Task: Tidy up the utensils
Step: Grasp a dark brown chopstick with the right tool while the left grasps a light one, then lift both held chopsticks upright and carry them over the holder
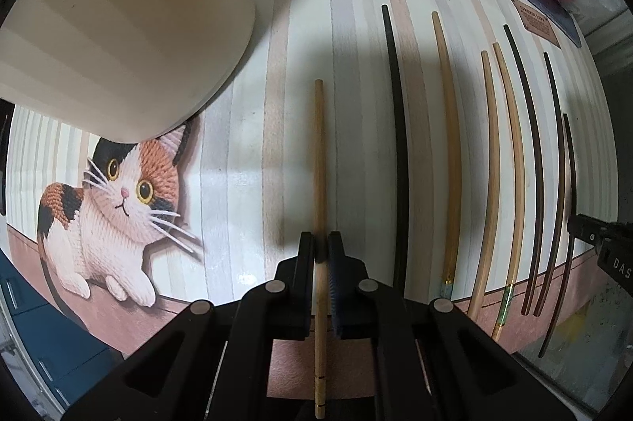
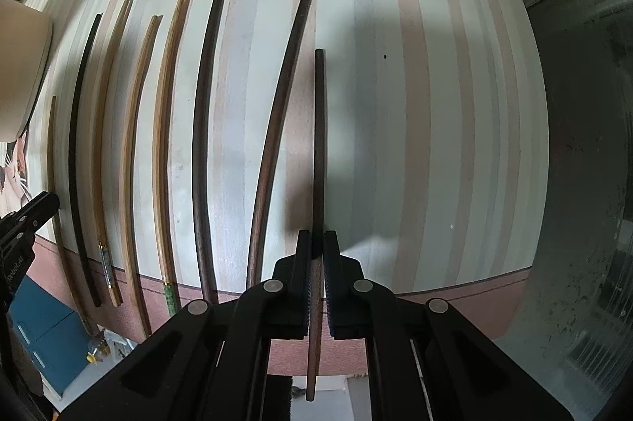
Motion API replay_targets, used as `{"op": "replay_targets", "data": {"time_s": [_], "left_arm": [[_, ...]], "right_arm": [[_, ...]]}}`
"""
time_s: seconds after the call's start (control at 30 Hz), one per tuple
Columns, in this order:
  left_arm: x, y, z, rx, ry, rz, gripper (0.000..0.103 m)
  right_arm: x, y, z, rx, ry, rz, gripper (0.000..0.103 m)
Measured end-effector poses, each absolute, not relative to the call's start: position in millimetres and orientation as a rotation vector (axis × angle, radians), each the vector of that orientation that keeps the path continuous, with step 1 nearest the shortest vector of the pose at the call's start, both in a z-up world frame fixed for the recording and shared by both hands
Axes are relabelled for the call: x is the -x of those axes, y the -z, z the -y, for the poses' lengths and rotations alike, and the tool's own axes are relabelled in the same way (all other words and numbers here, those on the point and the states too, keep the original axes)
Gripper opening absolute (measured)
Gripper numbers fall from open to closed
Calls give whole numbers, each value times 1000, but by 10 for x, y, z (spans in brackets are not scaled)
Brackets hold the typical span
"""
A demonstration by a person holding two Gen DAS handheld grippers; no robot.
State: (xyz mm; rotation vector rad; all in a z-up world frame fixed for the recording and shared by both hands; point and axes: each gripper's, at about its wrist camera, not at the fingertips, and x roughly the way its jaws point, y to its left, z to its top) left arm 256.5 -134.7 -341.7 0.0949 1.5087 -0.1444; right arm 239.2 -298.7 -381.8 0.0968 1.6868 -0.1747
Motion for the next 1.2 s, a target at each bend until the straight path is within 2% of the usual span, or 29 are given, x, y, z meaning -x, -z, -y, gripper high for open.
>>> {"op": "replay_targets", "data": {"time_s": [0.3,0.67,1.2], "left_arm": [[-2450,3196,1236,-93,149,-1455,4],[-2281,2460,1183,-57,217,-1308,4],[-2448,1605,1151,13,210,-1083,4]], "right_arm": [[-2217,3710,3495,-203,216,-1602,6],[-2020,2950,3660,-269,183,-1443,5],[-2131,2152,3194,-215,135,-1189,5]]}}
